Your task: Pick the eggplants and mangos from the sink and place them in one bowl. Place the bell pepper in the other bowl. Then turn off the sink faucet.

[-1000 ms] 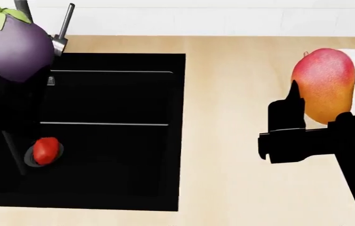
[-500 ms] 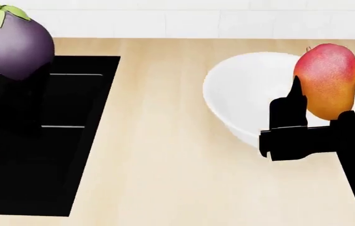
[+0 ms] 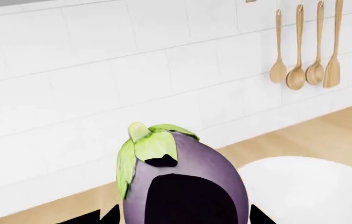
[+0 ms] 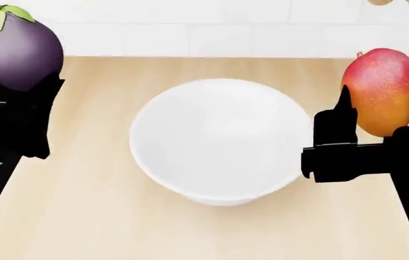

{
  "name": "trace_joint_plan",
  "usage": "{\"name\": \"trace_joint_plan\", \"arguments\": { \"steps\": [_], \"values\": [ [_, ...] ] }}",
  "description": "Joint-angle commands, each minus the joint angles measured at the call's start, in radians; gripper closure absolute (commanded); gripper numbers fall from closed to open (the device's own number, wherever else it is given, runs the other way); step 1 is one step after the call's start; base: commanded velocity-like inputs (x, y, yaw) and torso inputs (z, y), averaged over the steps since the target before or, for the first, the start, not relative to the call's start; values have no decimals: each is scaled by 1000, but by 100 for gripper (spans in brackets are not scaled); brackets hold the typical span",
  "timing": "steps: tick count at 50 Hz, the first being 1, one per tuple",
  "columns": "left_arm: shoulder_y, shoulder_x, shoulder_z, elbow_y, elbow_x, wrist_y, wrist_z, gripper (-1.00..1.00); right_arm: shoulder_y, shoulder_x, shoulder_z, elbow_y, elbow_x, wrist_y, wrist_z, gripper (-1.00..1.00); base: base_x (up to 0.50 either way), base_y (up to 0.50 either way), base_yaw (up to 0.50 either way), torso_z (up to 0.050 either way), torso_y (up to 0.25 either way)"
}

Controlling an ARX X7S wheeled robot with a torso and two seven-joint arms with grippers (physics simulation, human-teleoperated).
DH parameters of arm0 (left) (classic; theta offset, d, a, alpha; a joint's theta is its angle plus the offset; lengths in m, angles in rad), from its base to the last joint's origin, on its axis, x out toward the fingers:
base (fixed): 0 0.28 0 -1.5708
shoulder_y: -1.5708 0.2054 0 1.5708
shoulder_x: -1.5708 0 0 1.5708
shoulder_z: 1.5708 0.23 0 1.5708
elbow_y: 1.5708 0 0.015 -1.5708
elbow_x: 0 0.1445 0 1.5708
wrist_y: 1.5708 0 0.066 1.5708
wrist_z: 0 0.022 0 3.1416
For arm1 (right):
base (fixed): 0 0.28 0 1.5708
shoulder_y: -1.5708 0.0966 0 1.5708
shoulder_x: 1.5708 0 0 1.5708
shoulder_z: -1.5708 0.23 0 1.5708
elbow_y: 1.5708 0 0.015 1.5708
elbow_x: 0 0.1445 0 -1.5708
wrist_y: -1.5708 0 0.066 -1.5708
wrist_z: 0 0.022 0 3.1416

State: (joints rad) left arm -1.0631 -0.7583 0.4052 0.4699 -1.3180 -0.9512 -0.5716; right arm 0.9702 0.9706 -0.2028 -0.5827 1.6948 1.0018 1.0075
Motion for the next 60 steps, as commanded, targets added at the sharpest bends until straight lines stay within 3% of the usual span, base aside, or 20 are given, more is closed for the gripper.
{"name": "trace_joint_plan", "arguments": {
  "steps": [1,22,33,38,41,48,60],
  "values": [
    [-5,6,-23,-8,-12,17,0,100,4,-6,9,0,-9,6,-7,100,222,-207,0,0,0],
    [11,2,-18,-6,-3,29,10,100,22,1,-10,3,-7,24,-31,100,352,-144,0,0,1],
    [-20,13,-17,-19,-40,14,21,100,21,2,-12,9,14,17,-8,100,56,0,0,0,1],
    [-99,55,-13,-46,-191,-40,-4,100,18,2,-11,11,20,10,4,100,0,0,0,0,2],
    [-124,98,-17,-78,-400,-46,-59,100,19,3,-13,13,26,9,7,100,0,0,0,3,0],
    [-225,190,74,-112,-531,-108,-102,100,18,4,-13,11,22,6,11,100,0,0,0,0,1],
    [-217,324,208,-191,-449,-142,-87,100,19,5,-16,15,32,3,12,100,0,0,0,0,0]
  ]
}}
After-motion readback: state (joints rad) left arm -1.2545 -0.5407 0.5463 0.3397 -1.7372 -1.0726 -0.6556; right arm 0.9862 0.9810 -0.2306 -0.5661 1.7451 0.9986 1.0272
